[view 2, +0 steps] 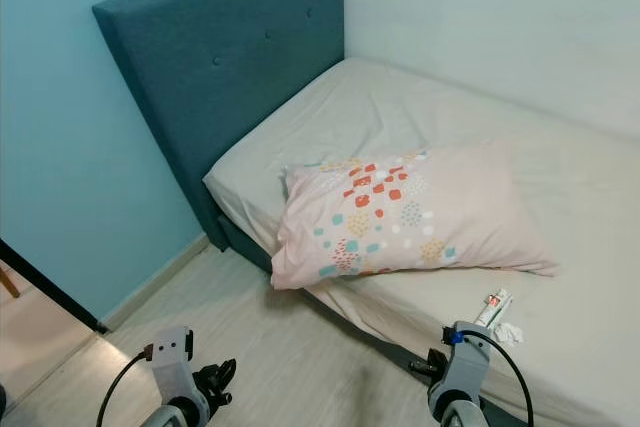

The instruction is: Clean up the room

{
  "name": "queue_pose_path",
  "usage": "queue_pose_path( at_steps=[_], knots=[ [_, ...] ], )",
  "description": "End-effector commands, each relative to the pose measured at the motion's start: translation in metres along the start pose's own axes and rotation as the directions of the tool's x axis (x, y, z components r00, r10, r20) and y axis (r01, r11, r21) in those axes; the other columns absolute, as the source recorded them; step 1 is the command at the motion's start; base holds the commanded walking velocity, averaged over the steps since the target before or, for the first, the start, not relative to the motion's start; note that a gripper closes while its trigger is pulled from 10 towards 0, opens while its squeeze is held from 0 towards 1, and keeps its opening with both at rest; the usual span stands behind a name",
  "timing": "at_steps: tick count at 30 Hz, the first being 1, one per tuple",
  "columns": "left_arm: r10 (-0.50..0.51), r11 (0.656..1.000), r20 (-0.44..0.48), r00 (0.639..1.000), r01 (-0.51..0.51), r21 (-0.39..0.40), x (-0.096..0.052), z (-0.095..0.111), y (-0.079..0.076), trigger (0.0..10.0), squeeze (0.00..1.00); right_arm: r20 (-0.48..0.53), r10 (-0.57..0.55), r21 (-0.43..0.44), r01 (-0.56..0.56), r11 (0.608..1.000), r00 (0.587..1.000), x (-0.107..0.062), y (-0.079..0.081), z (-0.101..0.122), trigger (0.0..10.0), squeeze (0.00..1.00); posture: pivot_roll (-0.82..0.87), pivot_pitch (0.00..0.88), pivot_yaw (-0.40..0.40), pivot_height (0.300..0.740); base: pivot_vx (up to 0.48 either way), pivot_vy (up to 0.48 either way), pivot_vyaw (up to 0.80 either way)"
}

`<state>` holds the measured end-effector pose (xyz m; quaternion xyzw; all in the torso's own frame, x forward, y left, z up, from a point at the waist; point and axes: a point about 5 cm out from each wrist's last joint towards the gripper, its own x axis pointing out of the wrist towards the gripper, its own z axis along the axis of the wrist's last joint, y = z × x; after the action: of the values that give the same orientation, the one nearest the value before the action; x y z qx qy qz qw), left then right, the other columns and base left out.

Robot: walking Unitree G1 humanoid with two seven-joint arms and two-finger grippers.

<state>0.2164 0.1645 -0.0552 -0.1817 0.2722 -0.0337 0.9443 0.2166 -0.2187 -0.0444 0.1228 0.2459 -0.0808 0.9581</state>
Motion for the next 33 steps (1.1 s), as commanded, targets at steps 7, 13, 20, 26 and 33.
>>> queue_pose_path(
  at_steps=[7,13,20,26,33],
  knots=[
    [0.013,1.0,-0.018,1.0,-0.013,0.005,-0.003,-0.005,0.003,10.0,0.0,-0.018,0.008,0.028,-0.007,1.0,1.0,-0.001,0.001,-0.005,0.0,0.0,-0.16,0.078,0.025,0.74,0.0,0.0,0.0],
    [0.012,1.0,-0.024,1.0,-0.012,0.006,-0.002,-0.005,0.002,10.0,0.0,-0.028,0.014,-0.003,-0.014,1.0,1.0,-0.001,0.001,-0.005,0.0,0.0,-0.16,0.071,0.021,0.74,0.0,0.0,0.0],
    [0.013,1.0,-0.026,1.0,-0.013,0.006,-0.002,-0.006,0.001,10.0,0.0,-0.039,0.012,-0.038,-0.014,0.999,0.999,0.0,0.002,-0.005,0.4,0.0,-0.17,0.077,0.022,0.74,0.0,0.0,0.0],
    [0.015,1.0,-0.025,1.0,-0.015,0.006,-0.002,-0.006,0.001,10.0,0.0,-0.036,0.009,-0.038,-0.011,0.999,0.999,0.0,0.002,-0.005,0.0,0.0,-0.17,0.08,0.023,0.74,0.0,0.0,0.0],
    [0.021,1.0,-0.025,0.999,-0.02,0.005,-0.002,-0.006,0.002,10.0,0.0,0.001,-0.004,0.026,0.004,1.0,1.0,0.002,-0.003,0.004,3.5,0.0,-0.16,0.087,0.028,0.74,0.0,0.0,0.0]
  ],
)
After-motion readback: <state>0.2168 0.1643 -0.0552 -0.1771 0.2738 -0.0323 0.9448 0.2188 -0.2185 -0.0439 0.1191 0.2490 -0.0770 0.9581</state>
